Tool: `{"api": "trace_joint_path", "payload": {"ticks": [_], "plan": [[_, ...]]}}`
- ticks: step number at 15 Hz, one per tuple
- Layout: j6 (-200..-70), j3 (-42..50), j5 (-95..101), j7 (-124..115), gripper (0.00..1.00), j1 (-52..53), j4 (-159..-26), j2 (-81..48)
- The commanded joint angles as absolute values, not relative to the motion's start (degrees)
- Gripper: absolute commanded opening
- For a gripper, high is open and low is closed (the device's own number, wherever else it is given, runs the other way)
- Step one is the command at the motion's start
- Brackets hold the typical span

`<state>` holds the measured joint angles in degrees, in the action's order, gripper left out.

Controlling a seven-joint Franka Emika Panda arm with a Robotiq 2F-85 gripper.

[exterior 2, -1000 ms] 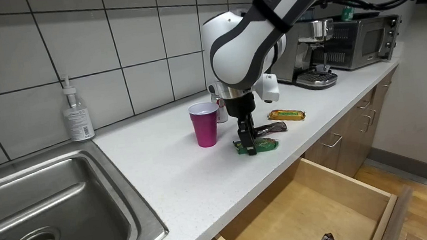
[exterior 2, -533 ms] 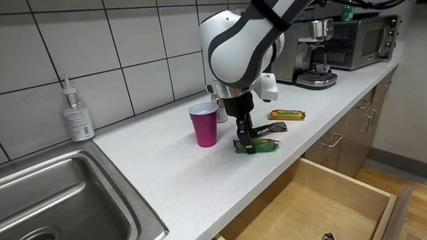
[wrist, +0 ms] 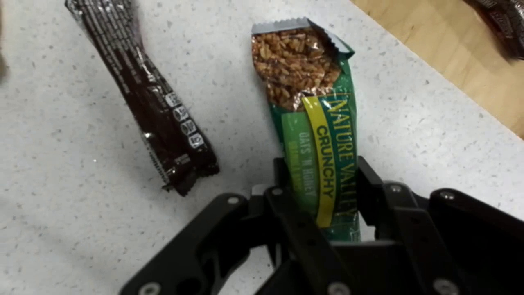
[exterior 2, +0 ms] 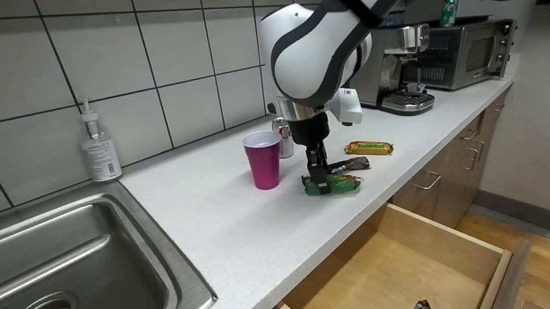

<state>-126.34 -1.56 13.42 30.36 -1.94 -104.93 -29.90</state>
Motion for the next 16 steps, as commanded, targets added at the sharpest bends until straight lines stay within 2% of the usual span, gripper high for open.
{"api": "trace_joint_path", "payload": {"ticks": [1, 16], "plan": [[-127.75, -2.45, 14.16, 31.00, 0.16, -2.51, -111.59, -24.09], [-130.89, -2.33, 17.91, 29.48, 0.16, -0.86, -135.22, -8.54]]}}
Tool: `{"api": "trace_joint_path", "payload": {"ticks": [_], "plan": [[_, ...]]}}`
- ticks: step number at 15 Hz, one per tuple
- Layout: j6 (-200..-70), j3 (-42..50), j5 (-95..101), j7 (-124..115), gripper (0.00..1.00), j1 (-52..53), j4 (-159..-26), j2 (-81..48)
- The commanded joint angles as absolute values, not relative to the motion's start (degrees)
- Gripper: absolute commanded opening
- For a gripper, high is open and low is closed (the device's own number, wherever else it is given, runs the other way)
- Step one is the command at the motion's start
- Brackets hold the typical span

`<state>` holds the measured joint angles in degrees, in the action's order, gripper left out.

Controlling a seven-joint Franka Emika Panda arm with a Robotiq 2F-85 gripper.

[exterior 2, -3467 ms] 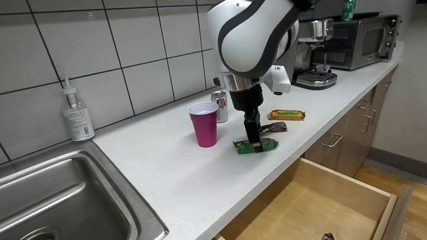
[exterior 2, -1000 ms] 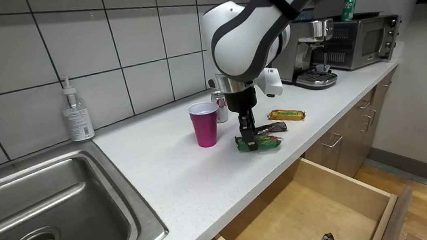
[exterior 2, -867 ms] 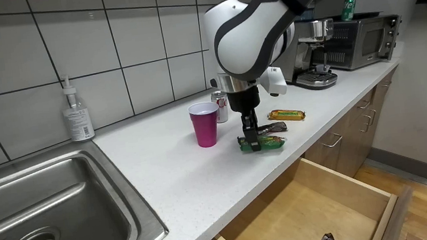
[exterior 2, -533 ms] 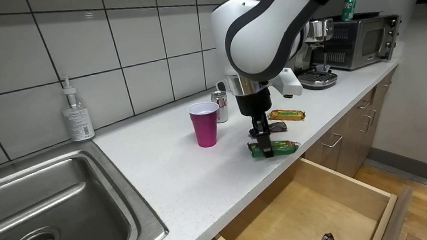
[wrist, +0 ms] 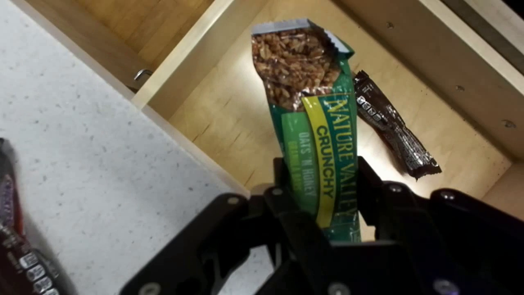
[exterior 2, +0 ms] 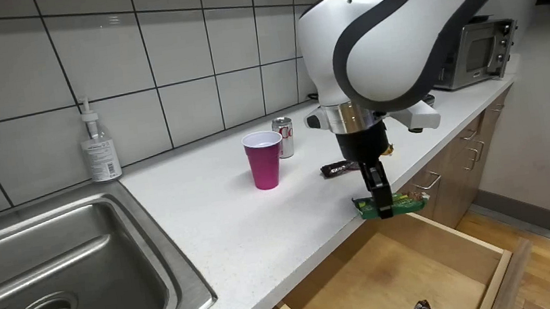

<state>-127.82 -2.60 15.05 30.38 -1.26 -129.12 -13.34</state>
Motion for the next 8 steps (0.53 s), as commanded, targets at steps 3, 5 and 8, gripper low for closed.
{"api": "trace_joint_path", "payload": {"ticks": [3, 5, 8], "plan": [[-134.36, -2.10, 21.10, 28.60, 0.16, -0.59, -138.54, -7.83], [-136.73, -1.95, 23.30, 27.79, 0.16, -0.45, -139.55, -8.77], [-140.05, -1.76, 25.78, 26.86, 0.16, -0.30, -140.43, -10.60]]}}
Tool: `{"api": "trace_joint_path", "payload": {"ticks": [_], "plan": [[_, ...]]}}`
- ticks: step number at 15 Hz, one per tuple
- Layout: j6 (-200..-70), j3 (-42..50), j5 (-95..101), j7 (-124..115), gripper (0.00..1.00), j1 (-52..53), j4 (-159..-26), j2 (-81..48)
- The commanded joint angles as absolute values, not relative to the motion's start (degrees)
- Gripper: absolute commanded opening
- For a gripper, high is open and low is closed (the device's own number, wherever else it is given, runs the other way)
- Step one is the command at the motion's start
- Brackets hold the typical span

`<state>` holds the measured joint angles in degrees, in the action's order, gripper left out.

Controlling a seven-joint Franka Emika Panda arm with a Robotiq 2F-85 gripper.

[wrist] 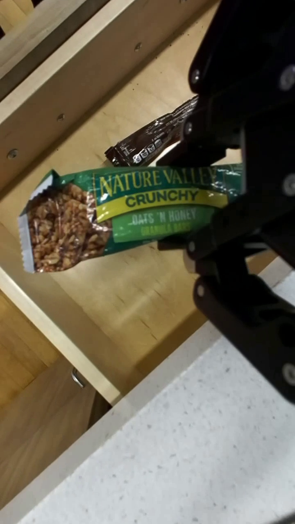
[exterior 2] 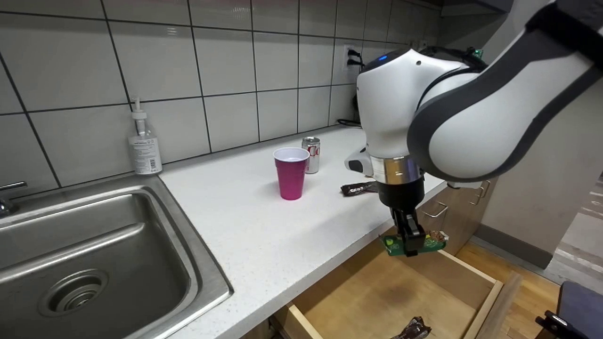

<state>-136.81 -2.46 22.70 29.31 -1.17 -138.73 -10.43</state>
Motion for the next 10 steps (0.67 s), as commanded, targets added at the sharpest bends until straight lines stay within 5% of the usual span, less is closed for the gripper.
{"api": "trace_joint_path", "payload": {"ticks": [1, 10], "plan": [[-141.04, -1.70, 26.47, 26.54, 0.16, -0.22, -140.64, -11.31], [-148.71, 0.28, 33.81, 20.35, 0.16, 1.68, -141.77, -18.22]]}}
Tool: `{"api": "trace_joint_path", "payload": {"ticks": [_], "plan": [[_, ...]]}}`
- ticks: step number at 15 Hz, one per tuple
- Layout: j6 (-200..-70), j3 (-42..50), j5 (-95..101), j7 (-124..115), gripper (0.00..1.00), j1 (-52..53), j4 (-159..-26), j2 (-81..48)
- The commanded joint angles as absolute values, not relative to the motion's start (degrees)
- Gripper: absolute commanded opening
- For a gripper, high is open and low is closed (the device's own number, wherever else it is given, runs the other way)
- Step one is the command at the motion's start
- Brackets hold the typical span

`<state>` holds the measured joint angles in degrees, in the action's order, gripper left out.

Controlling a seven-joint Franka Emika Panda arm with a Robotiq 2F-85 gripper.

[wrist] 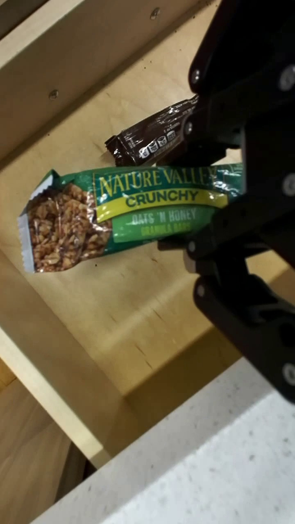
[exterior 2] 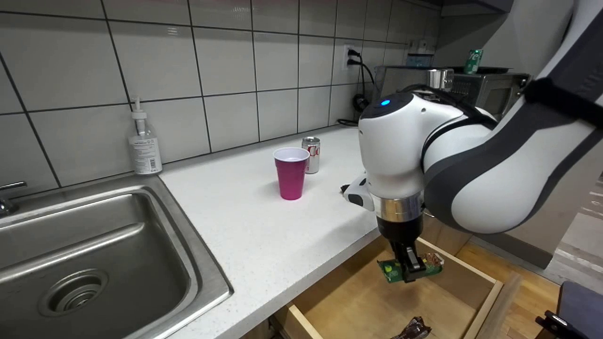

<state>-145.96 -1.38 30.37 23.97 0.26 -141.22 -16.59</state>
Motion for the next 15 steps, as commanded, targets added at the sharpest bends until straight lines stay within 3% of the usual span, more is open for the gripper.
{"api": "trace_joint_path", "payload": {"ticks": [1, 10, 11, 12, 15], "plan": [[-149.35, 0.58, 34.65, 19.49, 0.16, 1.95, -141.82, -19.00], [-152.02, 2.58, 38.70, 14.76, 0.16, 3.74, -141.24, -24.15], [-152.09, 2.69, 38.65, 14.40, 0.66, 3.78, -141.28, -24.30], [-152.17, 2.79, 38.52, 13.99, 0.68, 3.83, -141.38, -24.20], [-151.77, 2.63, 37.66, 14.05, 0.88, 3.46, -141.80, -23.03]]}}
